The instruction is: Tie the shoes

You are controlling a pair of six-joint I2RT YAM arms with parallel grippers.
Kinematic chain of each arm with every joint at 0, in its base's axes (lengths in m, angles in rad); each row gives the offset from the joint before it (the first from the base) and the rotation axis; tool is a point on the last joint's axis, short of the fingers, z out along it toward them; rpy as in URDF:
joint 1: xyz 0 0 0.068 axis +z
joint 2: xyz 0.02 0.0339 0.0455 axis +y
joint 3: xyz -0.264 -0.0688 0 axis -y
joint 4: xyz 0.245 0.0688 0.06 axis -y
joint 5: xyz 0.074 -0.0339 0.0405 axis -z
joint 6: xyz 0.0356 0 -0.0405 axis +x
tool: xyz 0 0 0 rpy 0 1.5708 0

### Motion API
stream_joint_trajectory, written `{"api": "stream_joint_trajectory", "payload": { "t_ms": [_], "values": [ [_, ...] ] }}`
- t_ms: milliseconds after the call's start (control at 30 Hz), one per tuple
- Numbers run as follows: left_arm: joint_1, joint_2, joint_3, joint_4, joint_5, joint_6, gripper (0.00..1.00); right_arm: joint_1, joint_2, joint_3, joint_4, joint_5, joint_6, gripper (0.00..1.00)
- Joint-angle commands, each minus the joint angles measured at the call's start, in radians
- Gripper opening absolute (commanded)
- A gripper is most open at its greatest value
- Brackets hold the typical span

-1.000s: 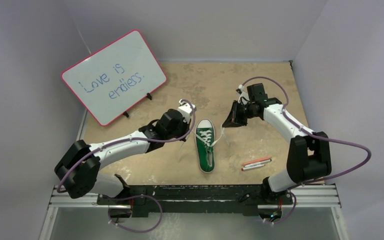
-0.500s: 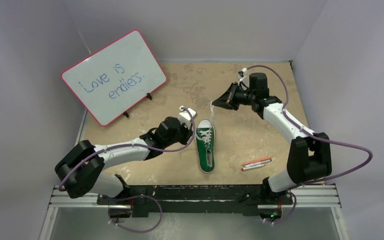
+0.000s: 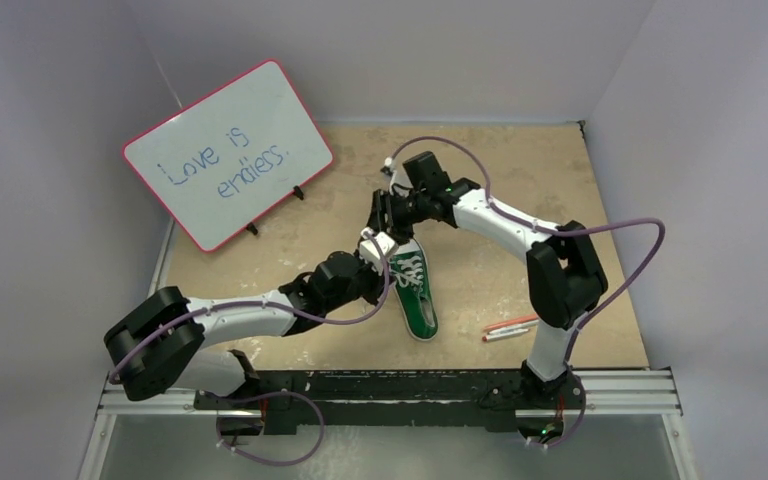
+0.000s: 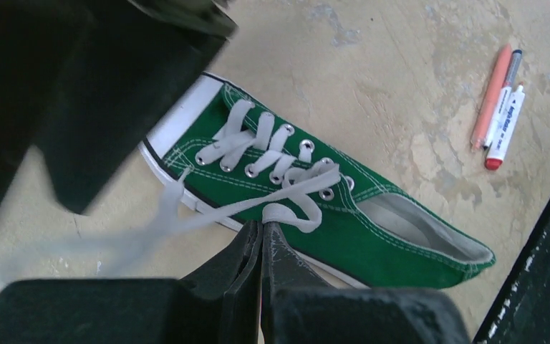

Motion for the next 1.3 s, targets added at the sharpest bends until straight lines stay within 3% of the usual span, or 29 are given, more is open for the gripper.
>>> {"api": "stream_joint_trajectory", "payload": {
  "t_ms": [0, 67, 167, 333, 467, 733, 900, 1067, 1267],
  "values": [
    [-0.016, -0.070, -0.041, 0.082, 0.005, -0.022, 0.00, -0.018, -0.041, 0.053, -0.311, -0.056, -0.137, 0.61],
    [-0.018, -0.070, -0.045, 0.086, 0.004, -0.028, 0.00, -0.055, -0.061, 0.047, -0.324, -0.024, -0.150, 0.70],
    [-0.018, -0.058, -0.033, 0.074, 0.006, -0.034, 0.00, -0.120, -0.031, 0.107, -0.488, -0.002, -0.261, 0.72],
    [-0.018, -0.044, -0.018, 0.061, 0.003, -0.075, 0.00, -0.160, -0.090, 0.092, -0.546, 0.088, -0.337, 0.74],
    [-0.017, -0.003, 0.036, 0.022, 0.031, -0.129, 0.00, -0.167, -0.186, -0.019, -0.499, 0.125, -0.349, 0.75],
    [-0.017, 0.097, 0.082, 0.061, 0.157, -0.288, 0.00, -0.163, -0.421, -0.288, -0.278, 0.152, -0.353, 0.68],
    [0.017, 0.156, 0.142, 0.000, 0.230, -0.281, 0.00, -0.151, -0.652, -0.512, -0.086, 0.124, -0.403, 0.64],
    [0.102, 0.228, 0.175, -0.007, 0.380, -0.293, 0.00, -0.047, -0.894, -0.701, 0.109, 0.124, -0.534, 0.57],
    [0.165, 0.349, 0.267, -0.067, 0.587, -0.257, 0.00, 0.045, -1.018, -0.829, 0.321, 0.079, -0.668, 0.49]
  ]
}}
